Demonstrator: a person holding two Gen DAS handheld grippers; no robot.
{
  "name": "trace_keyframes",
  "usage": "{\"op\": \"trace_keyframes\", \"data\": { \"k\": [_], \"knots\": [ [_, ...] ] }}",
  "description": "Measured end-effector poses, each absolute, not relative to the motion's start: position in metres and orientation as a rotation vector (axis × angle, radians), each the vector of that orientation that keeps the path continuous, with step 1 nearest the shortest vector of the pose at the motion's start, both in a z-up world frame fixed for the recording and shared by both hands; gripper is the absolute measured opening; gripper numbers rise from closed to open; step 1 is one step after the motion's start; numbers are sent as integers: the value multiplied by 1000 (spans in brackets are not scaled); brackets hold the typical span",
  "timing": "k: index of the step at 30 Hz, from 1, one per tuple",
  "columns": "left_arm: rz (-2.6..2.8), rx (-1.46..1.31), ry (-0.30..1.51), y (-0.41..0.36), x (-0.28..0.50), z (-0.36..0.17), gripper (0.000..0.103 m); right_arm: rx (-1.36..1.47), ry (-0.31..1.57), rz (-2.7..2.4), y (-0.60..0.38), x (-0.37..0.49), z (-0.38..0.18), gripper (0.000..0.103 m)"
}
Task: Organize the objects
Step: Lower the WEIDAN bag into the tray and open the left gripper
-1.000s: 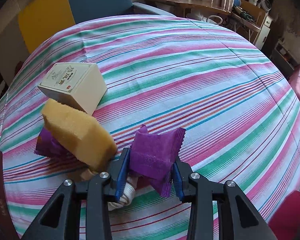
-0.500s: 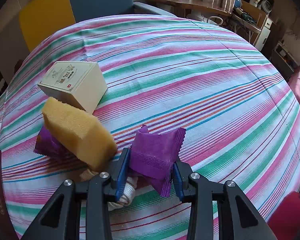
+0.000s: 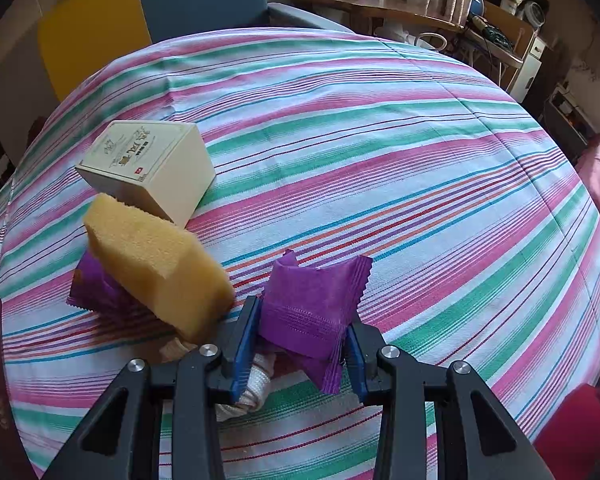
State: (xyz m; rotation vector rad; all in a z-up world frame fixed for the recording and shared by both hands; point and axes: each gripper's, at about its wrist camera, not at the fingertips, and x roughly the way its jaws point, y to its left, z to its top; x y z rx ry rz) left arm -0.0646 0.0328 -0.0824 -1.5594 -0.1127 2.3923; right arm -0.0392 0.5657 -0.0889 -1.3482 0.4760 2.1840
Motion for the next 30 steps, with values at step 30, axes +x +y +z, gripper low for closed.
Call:
{"op": "trace_keyframes", "data": {
  "k": [30],
  "knots": [
    [2631, -1318, 23, 12, -30, -20, 44, -1144, 466, 2256, 553, -19, -40, 35]
  ]
}}
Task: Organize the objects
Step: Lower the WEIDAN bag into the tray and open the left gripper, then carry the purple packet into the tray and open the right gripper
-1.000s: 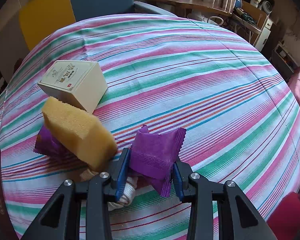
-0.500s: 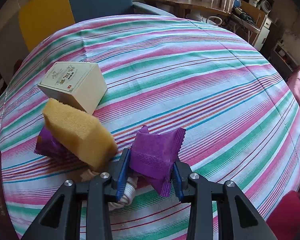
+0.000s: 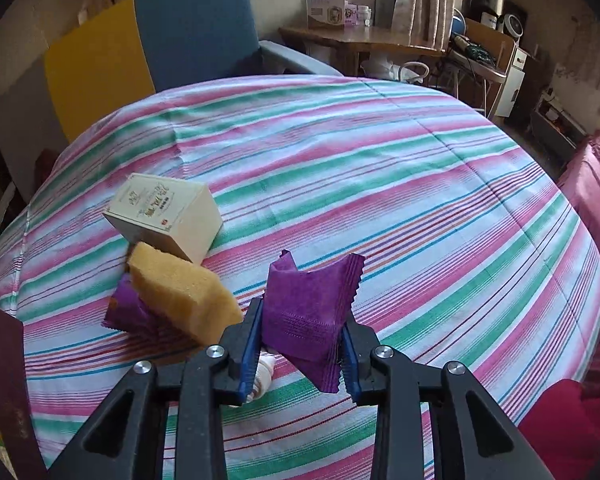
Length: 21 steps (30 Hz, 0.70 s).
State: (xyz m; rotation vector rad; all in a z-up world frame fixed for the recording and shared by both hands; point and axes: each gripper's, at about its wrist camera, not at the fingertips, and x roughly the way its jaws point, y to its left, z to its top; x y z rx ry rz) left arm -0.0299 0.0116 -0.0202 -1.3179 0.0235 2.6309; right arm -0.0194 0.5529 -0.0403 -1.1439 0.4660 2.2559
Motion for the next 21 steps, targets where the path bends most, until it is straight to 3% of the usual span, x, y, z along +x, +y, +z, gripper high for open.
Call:
{"op": "trace_keyframes", "data": {
  "k": [13, 21],
  "knots": [
    [2653, -1331, -55, -11, -30, -23, 44, -1088, 334, 2724, 418, -53, 52, 35],
    [2689, -1363, -109, -32, -34, -28, 44, -1411, 256, 3026, 260, -93, 29, 35]
  ]
}}
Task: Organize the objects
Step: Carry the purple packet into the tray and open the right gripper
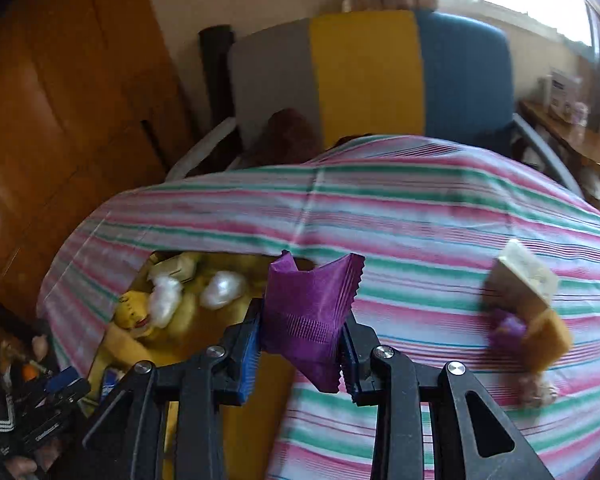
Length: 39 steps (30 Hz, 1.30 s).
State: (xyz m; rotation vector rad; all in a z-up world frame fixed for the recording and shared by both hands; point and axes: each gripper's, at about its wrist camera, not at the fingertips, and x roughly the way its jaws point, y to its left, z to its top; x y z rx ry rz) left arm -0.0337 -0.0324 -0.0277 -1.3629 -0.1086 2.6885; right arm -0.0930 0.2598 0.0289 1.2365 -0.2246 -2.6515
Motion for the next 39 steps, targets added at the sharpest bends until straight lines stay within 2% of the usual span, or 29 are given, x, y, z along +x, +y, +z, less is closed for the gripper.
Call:
{"op": "trace_keyframes", "data": {
  "k": [11, 14, 16, 20, 27, 32, 39],
  "knots": [
    [2664, -1411, -146, -42, -36, -41, 44, 1460, -210, -2262, 128, -143, -75, 36],
    [2662, -1415, -148, -43, -35, -43, 44, 1456, -208, -2247, 119, -141, -84, 42],
    [2662, -1413, -150, -43, -35, -43, 44, 1444, -201, -2271, 120, -138, -84, 52],
    [2663, -1408, -146, -42, -35, -42, 44, 1427, -215, -2292, 129, -133, -74, 53],
    [2679, -1360, -100, -34, -32, -30, 44, 1376, -237, -2357, 156, -120, -45, 64],
    [2671, -1331, -60, -24, -28, -23, 44, 1339, -237, -2430, 183, -104, -29, 68],
    [2665, -1296, -5, -11, -23, -15, 44, 1329, -157, -2542, 210, -81, -22, 73]
  ]
}}
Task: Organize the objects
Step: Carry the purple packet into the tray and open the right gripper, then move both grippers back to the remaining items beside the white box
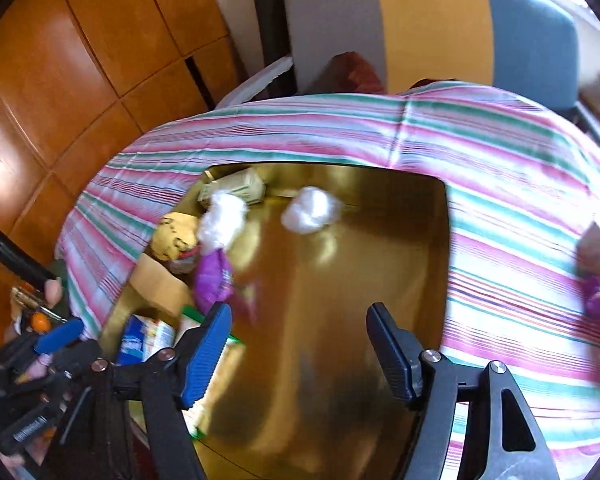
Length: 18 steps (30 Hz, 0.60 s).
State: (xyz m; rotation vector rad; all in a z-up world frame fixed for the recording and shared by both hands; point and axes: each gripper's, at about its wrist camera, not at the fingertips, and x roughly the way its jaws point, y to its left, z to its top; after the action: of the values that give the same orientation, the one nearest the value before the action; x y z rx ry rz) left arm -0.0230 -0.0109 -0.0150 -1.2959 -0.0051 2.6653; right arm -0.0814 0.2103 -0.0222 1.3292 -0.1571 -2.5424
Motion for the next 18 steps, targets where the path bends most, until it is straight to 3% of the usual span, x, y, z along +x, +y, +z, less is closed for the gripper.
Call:
{"op": "trace_keyframes", "data": {
  "k": [18],
  "knots": [
    [2586, -1230, 141, 45, -23, -1, 44, 1327, -252, -2782, 330, -52, 5, 78]
  ]
}}
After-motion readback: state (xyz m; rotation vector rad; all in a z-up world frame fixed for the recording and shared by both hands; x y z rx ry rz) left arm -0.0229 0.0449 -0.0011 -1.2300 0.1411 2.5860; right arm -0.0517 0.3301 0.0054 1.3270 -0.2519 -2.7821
